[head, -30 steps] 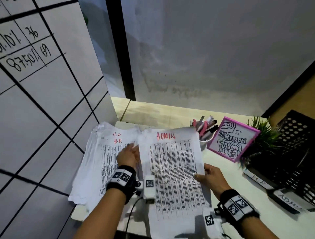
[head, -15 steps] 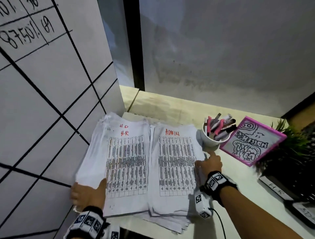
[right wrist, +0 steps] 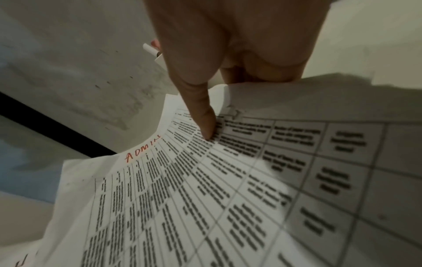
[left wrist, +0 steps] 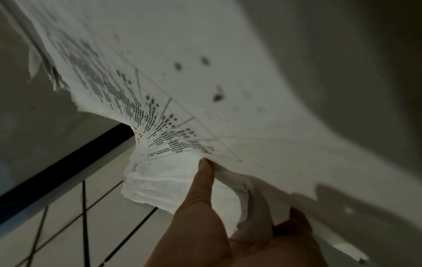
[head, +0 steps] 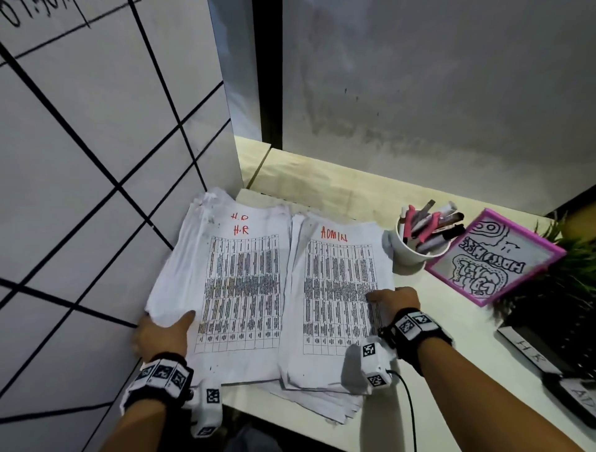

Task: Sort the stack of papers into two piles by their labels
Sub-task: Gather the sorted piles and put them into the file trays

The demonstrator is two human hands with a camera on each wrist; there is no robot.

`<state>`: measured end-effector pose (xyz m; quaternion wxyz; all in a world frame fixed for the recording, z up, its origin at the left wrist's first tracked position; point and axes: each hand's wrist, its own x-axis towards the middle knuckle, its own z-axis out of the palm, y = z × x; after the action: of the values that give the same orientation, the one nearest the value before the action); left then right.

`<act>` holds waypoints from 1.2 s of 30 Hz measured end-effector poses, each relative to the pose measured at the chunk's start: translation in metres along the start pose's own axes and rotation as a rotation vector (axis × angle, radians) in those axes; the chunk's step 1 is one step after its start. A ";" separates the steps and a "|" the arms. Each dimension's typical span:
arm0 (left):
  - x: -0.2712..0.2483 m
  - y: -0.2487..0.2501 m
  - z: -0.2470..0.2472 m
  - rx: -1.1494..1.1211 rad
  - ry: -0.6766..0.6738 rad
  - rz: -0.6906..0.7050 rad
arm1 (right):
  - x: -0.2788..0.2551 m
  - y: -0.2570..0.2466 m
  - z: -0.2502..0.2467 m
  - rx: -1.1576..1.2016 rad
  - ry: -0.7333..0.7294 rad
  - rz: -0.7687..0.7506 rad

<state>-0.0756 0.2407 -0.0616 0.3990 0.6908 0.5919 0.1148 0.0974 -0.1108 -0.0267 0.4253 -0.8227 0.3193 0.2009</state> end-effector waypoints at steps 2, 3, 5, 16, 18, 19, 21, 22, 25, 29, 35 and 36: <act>-0.002 0.000 0.001 -0.060 0.006 0.022 | 0.000 -0.003 0.002 0.004 -0.019 0.020; -0.002 0.000 0.001 -0.078 0.002 0.020 | -0.002 -0.005 0.001 0.002 -0.039 0.024; -0.006 0.002 0.002 -0.085 -0.024 0.027 | -0.004 -0.009 0.003 -0.009 -0.088 0.040; -0.018 0.018 -0.009 -0.083 -0.082 0.068 | -0.023 -0.015 0.011 -0.149 -0.237 0.055; -0.018 0.018 -0.010 -0.090 -0.090 0.065 | -0.027 -0.014 0.007 -0.176 -0.230 -0.010; -0.017 0.018 -0.009 -0.090 -0.094 0.065 | -0.028 -0.013 0.002 -0.166 -0.203 -0.042; -0.016 0.017 -0.009 -0.076 -0.103 0.073 | -0.037 -0.013 -0.014 -0.144 -0.146 -0.096; -0.016 0.017 -0.009 -0.069 -0.103 0.078 | -0.042 -0.012 -0.025 -0.139 -0.121 -0.122; -0.018 0.020 -0.010 -0.063 -0.109 0.071 | -0.058 -0.005 -0.071 -0.083 -0.043 -0.196; -0.026 0.018 -0.003 -0.061 -0.157 0.071 | -0.069 0.010 -0.139 -0.044 0.076 -0.324; -0.067 0.024 0.015 -0.008 -0.224 -0.018 | -0.075 0.031 -0.199 0.139 0.095 -0.360; -0.070 0.027 0.016 -0.030 -0.196 -0.037 | -0.075 0.035 -0.203 0.179 0.087 -0.365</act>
<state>-0.0647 0.1704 -0.0317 0.4672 0.6816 0.5611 0.0482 0.0318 -0.2676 0.1115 0.5120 -0.8336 0.1997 0.0558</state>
